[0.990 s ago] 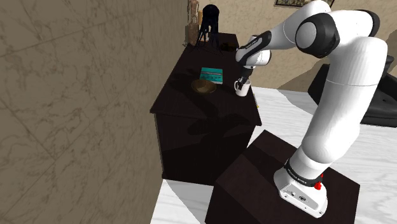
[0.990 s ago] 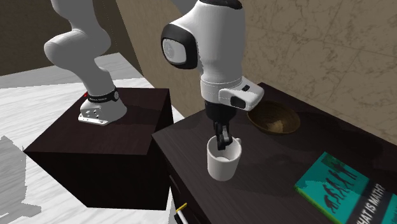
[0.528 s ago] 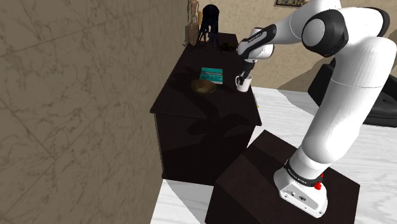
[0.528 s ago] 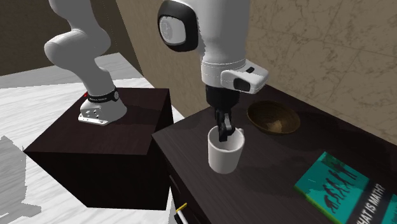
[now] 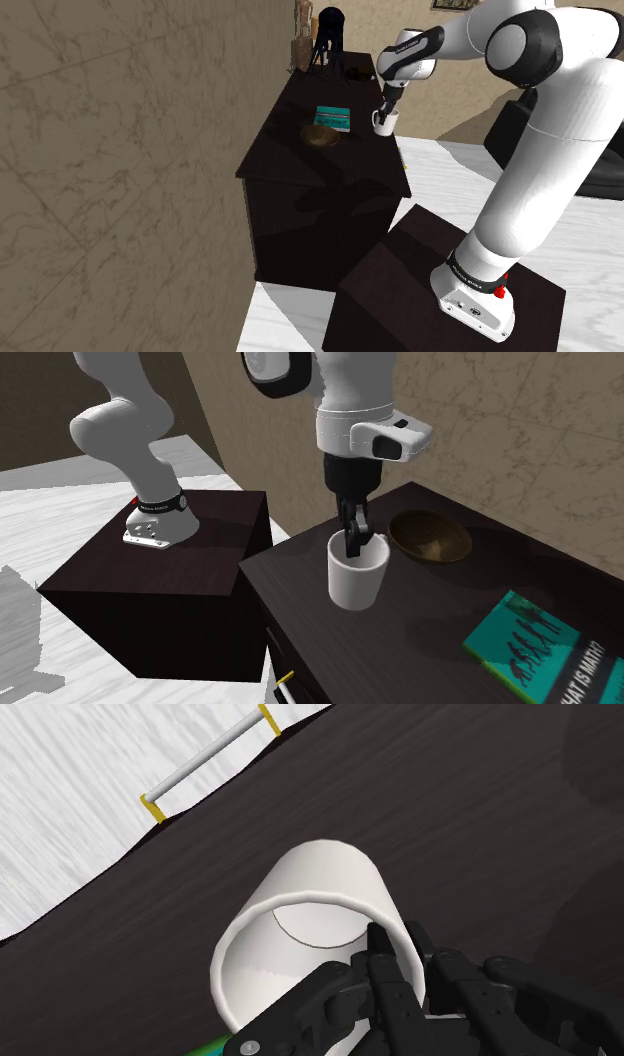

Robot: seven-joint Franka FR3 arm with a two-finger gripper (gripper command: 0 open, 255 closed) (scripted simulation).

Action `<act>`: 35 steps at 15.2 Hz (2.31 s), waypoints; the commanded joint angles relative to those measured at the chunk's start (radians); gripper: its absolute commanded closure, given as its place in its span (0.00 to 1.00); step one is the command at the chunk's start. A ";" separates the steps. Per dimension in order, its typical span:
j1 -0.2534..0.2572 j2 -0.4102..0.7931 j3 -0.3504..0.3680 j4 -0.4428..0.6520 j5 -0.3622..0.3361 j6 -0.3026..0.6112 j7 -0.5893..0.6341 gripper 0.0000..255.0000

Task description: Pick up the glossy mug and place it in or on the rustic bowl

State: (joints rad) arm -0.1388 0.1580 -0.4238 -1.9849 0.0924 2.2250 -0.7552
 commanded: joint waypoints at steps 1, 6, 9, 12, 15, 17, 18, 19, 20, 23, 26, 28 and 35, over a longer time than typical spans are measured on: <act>0.001 -0.011 -0.002 0.016 -0.007 -0.025 0.004 1.00; 0.003 -0.036 -0.004 0.055 -0.022 -0.087 0.014 1.00; 0.015 -0.033 0.005 0.084 -0.025 -0.113 0.038 1.00; 0.047 0.002 0.031 0.138 -0.021 -0.132 0.097 1.00; 0.076 0.046 0.055 0.203 -0.015 -0.156 0.153 1.00; 0.095 0.079 0.070 0.253 -0.010 -0.174 0.189 1.00; 0.104 0.097 0.077 0.280 -0.007 -0.184 0.206 1.00; 0.113 0.116 0.084 0.309 -0.005 -0.194 0.223 1.00; 0.121 0.135 0.091 0.339 -0.002 -0.205 0.240 1.00; 0.145 0.201 0.110 0.442 0.006 -0.244 0.289 1.00; 0.164 0.277 0.128 0.563 0.015 -0.291 0.335 1.00; 0.174 0.335 0.140 0.659 0.022 -0.329 0.366 1.00; 0.187 0.421 0.155 0.748 0.031 -0.334 0.402 1.00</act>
State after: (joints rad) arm 0.0468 0.5772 -0.2694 -1.2273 0.1233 1.8795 -0.3540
